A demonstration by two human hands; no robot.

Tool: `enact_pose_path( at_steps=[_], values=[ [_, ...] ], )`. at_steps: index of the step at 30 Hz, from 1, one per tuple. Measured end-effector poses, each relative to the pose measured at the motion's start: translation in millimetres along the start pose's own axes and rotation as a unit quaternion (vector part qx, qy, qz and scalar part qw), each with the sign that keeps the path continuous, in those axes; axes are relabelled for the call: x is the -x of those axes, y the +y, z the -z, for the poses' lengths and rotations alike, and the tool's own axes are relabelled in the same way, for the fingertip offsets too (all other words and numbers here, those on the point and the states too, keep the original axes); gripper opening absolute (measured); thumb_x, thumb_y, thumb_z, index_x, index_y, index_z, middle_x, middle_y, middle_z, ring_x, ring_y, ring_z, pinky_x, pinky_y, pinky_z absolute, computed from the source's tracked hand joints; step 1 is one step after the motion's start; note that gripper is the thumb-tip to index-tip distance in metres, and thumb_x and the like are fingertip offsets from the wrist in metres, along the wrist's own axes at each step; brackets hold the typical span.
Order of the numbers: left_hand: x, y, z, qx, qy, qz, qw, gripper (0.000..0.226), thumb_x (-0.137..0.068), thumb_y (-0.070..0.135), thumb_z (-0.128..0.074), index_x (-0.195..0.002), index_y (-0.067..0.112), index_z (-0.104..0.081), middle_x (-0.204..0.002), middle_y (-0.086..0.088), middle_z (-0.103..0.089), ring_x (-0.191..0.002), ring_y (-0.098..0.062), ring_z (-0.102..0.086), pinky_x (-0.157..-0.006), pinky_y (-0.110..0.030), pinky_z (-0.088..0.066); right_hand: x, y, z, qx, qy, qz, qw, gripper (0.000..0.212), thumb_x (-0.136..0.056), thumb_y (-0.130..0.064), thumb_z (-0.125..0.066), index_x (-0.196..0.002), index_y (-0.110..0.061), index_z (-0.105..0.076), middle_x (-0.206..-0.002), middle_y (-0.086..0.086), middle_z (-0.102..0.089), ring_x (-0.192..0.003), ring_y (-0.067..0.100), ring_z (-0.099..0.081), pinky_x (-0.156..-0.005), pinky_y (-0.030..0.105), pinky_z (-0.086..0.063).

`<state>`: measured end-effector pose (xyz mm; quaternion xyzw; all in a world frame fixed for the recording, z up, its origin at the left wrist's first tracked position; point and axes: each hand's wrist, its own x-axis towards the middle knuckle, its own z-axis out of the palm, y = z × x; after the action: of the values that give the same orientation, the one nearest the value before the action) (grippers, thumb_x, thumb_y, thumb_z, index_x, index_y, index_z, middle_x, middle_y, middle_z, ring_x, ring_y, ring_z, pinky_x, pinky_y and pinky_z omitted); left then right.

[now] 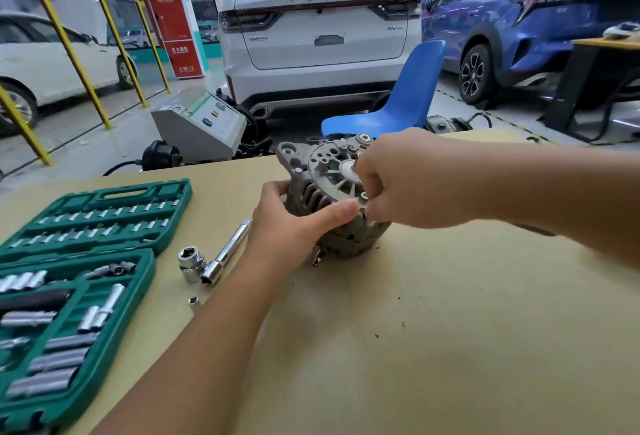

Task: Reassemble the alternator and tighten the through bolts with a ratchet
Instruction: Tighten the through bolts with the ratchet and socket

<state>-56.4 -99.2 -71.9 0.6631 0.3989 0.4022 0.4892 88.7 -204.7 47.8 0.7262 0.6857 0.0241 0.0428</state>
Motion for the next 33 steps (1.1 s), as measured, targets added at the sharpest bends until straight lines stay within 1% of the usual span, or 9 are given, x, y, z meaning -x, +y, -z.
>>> enact_pose_path(
  at_steps=[5, 11, 16, 18, 20, 23, 27, 30, 33],
  values=[
    [7, -3, -10, -0.056, 0.040, -0.004, 0.998, 0.108, -0.025, 0.096, -0.079, -0.114, 0.045, -0.046, -0.123, 0.008, -0.059, -0.108, -0.011, -0.064, -0.081, -0.034, -0.059, 7, 10, 3, -0.106, -0.018, -0.053, 0.993, 0.020, -0.091, -0.035, -0.070, -0.086, -0.015, -0.070, -0.074, 0.006, -0.068, -0.057, 0.026, -0.065, -0.045, 0.027, -0.054],
    [9, 3, -5, 0.049, 0.037, 0.013, 0.998, 0.068, -0.055, 0.082, -0.072, -0.102, 0.035, -0.057, -0.101, 0.000, -0.074, -0.086, -0.008, -0.074, -0.063, -0.027, -0.057, 14, 17, 2, 0.194, 0.030, 0.178, 0.964, 0.035, -0.101, -0.046, -0.051, -0.076, -0.024, -0.042, -0.070, -0.006, -0.049, -0.065, 0.015, -0.049, -0.055, 0.030, -0.040],
    [10, 7, -5, 0.078, 0.048, 0.018, 0.996, 0.070, -0.052, 0.074, -0.081, -0.103, 0.030, -0.061, -0.099, -0.004, -0.077, -0.084, -0.014, -0.076, -0.061, -0.026, -0.054, 6, 4, 1, -0.087, -0.012, -0.044, 0.995, 0.033, -0.097, -0.036, -0.063, -0.074, -0.015, -0.055, -0.066, 0.002, -0.054, -0.041, 0.017, -0.048, -0.036, 0.018, -0.034],
    [10, 7, -5, 0.081, 0.050, 0.021, 0.995, 0.070, -0.053, 0.072, -0.082, -0.104, 0.030, -0.061, -0.100, -0.005, -0.076, -0.082, -0.014, -0.077, -0.058, -0.023, -0.054, 9, 7, 3, -0.116, -0.009, -0.049, 0.992, 0.034, -0.096, -0.037, -0.066, -0.072, -0.015, -0.055, -0.065, 0.002, -0.054, -0.041, 0.015, -0.049, -0.038, 0.019, -0.037],
    [10, 7, -5, 0.074, 0.051, 0.020, 0.996, 0.072, -0.052, 0.073, -0.081, -0.106, 0.031, -0.059, -0.102, -0.004, -0.076, -0.084, -0.012, -0.077, -0.061, -0.026, -0.056, 11, 13, 2, 0.036, 0.024, 0.065, 0.997, 0.036, -0.099, -0.042, -0.059, -0.075, -0.016, -0.052, -0.069, -0.002, -0.054, -0.056, 0.016, -0.050, -0.048, 0.025, -0.036],
    [11, 6, -6, 0.058, 0.054, 0.019, 0.997, 0.075, -0.050, 0.076, -0.076, -0.108, 0.033, -0.056, -0.107, -0.004, -0.075, -0.096, -0.017, -0.074, -0.081, -0.040, -0.060, 16, 17, 2, 0.279, 0.065, 0.220, 0.932, 0.031, -0.105, -0.046, -0.041, -0.084, -0.023, -0.044, -0.077, -0.004, -0.054, -0.065, 0.020, -0.047, -0.051, 0.028, -0.029],
    [11, 6, -7, 0.060, 0.059, 0.017, 0.996, 0.070, -0.054, 0.074, -0.079, -0.108, 0.034, -0.057, -0.105, -0.003, -0.076, -0.093, -0.014, -0.075, -0.077, -0.035, -0.058, 8, 11, -2, 0.023, 0.036, 0.064, 0.997, 0.035, -0.097, -0.040, -0.062, -0.069, -0.022, -0.051, -0.066, -0.004, -0.054, -0.047, 0.009, -0.044, -0.040, 0.020, -0.028],
    [11, 6, -7, 0.073, 0.066, 0.021, 0.995, 0.074, -0.048, 0.075, -0.079, -0.106, 0.035, -0.058, -0.102, -0.003, -0.077, -0.083, -0.007, -0.076, -0.066, -0.028, -0.058, 5, 17, -6, -0.254, -0.026, -0.102, 0.961, 0.027, -0.089, -0.028, -0.075, -0.076, -0.013, -0.058, -0.065, 0.004, -0.054, -0.041, 0.015, -0.046, -0.040, 0.019, -0.037],
    [12, 7, -8, 0.092, 0.061, 0.020, 0.994, 0.073, -0.050, 0.073, -0.085, -0.107, 0.036, -0.057, -0.102, -0.007, -0.075, -0.078, -0.002, -0.074, -0.050, -0.019, -0.055, 10, 24, -4, -0.066, 0.007, 0.044, 0.997, 0.033, -0.092, -0.036, -0.073, -0.070, -0.022, -0.052, -0.067, -0.005, -0.055, -0.058, 0.014, -0.051, -0.049, 0.022, -0.035]
  ],
)
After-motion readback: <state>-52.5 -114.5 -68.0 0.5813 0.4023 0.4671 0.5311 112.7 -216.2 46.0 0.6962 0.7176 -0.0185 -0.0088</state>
